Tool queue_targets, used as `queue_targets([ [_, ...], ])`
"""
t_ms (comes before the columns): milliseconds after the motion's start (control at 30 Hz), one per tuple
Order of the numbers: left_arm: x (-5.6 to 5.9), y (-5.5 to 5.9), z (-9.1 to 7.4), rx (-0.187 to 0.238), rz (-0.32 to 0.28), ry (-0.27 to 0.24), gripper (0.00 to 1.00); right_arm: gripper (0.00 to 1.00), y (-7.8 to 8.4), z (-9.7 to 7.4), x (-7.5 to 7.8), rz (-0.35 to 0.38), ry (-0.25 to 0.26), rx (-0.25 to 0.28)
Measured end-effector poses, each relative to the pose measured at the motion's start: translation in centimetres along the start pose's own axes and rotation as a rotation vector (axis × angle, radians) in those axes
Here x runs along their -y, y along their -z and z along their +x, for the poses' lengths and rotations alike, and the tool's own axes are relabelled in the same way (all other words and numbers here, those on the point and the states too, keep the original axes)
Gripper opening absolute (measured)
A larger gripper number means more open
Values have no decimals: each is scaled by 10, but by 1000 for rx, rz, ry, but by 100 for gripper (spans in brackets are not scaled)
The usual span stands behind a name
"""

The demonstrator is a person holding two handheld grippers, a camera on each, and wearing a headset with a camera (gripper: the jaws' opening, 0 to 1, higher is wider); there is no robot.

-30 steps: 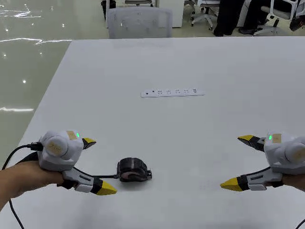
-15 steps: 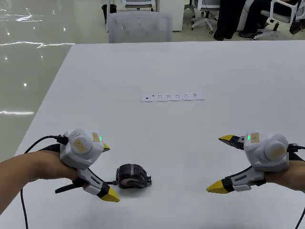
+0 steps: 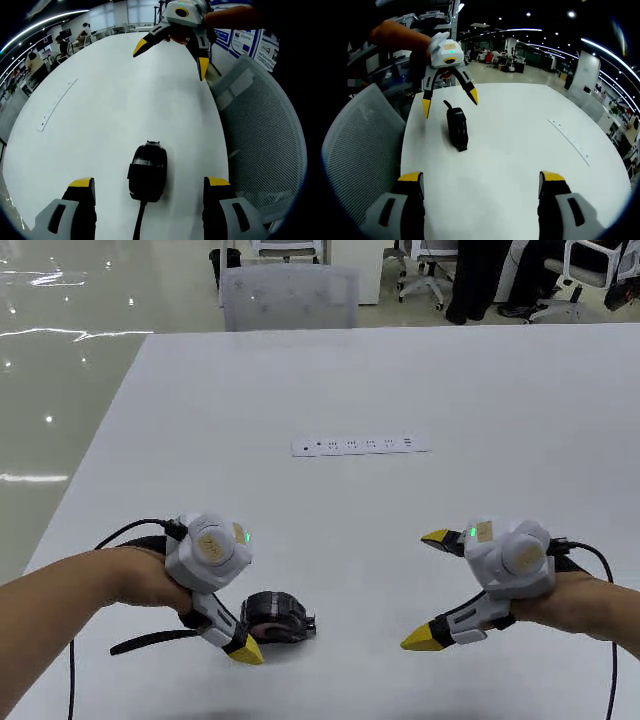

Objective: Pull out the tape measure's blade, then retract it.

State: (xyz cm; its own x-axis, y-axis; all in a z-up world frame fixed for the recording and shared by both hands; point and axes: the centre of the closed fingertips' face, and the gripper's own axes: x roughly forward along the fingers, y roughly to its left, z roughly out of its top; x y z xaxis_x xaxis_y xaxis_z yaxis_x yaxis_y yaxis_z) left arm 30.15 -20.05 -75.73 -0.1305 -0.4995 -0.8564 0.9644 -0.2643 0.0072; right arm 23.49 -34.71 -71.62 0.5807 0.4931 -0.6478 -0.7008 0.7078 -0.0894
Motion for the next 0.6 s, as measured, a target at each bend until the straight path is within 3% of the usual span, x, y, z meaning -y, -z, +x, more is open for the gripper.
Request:
queue_targets([
  [100, 4, 1, 9, -28, 13, 10, 80, 96, -4, 9, -1, -18, -13, 5],
  [167, 7, 3, 15, -51, 63, 19, 77, 93, -3, 15, -1, -27, -13, -6],
  [433, 13, 6, 31, -85, 63, 25, 65, 93, -10, 33, -7, -50, -55, -5],
  [600, 5, 9, 33, -108, 96, -6, 53, 89, -11, 45, -16, -58, -126, -29],
])
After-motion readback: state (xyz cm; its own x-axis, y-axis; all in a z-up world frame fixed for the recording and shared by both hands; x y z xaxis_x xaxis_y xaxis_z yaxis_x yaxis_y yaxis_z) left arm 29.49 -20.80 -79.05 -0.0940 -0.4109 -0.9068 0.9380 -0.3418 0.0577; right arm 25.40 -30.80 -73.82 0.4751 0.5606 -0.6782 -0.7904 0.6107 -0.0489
